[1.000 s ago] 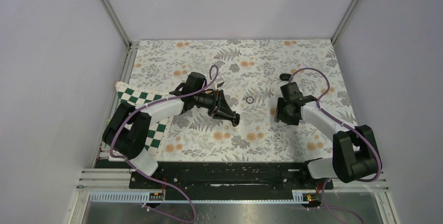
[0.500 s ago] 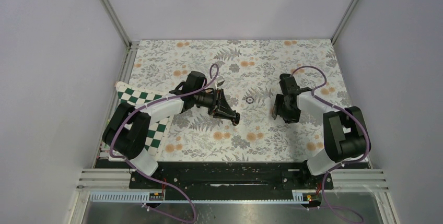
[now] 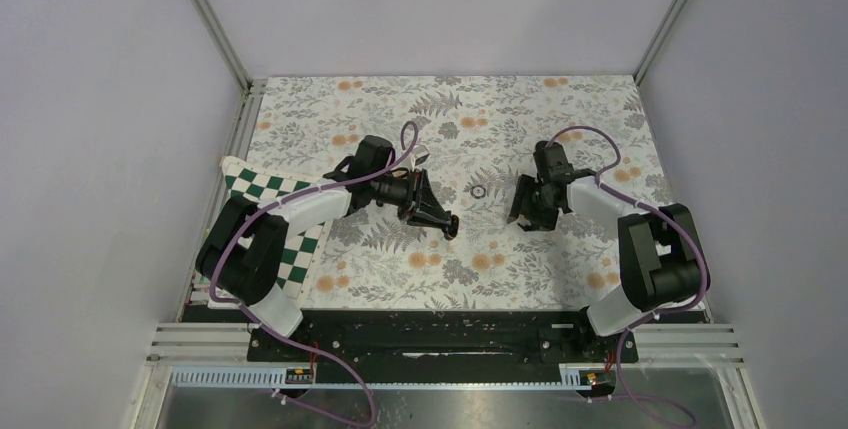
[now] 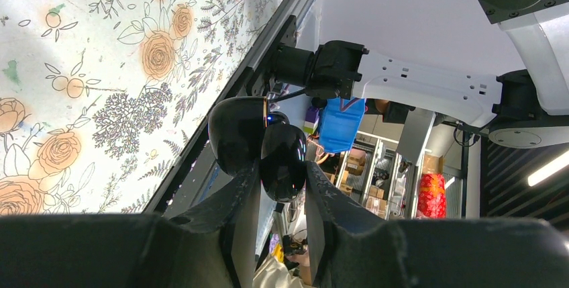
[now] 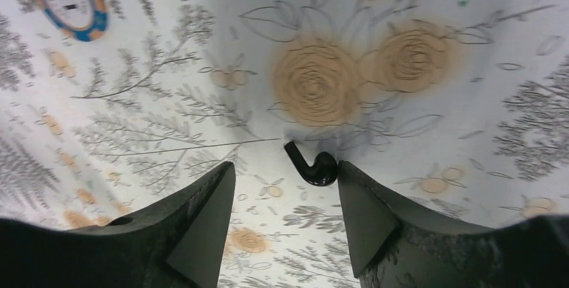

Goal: Insert the wireless bluetooth earbuds into the charging case
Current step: Pick up the left earbud from the center of the board.

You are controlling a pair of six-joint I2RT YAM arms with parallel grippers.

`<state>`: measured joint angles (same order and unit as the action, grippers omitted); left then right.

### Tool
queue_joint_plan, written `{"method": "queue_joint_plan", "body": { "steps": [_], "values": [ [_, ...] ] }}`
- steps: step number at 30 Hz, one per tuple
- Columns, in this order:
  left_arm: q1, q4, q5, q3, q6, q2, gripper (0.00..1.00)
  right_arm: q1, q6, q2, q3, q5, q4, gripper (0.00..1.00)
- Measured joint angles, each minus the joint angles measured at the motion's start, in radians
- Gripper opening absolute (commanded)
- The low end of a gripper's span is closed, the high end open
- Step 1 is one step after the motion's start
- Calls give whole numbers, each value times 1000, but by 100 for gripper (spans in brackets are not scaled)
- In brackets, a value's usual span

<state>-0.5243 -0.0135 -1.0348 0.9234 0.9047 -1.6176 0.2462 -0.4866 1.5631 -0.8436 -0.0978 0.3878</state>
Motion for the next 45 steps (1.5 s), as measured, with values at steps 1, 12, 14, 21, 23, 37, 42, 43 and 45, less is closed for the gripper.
{"method": "queue_joint_plan", "body": {
  "steps": [1,12,14,21,23,37,42,43,45],
  "values": [
    [0,0,0,0,0,0,0,6,-5,0,0,-15,-10,65],
    [1,0,0,0,0,3,0,178,-64,77,-75,-106,-47,64],
    [2,0,0,0,0,6,0,193,-71,78,-75,-102,-49,63],
    [6,0,0,0,0,8,0,205,-72,78,-75,-1,-29,59],
    [6,0,0,0,0,8,0,214,-76,78,-75,36,-26,57],
    [11,0,-1,-1,0,8,0,291,-147,95,-105,213,15,44],
    [11,1,-1,-1,-1,8,0,294,-148,95,-108,294,48,44],
    [11,1,-1,-1,-1,8,0,294,-148,95,-108,303,51,44],
    [11,1,-1,-1,-2,8,0,294,-148,95,-108,320,54,44]
  ]
}}
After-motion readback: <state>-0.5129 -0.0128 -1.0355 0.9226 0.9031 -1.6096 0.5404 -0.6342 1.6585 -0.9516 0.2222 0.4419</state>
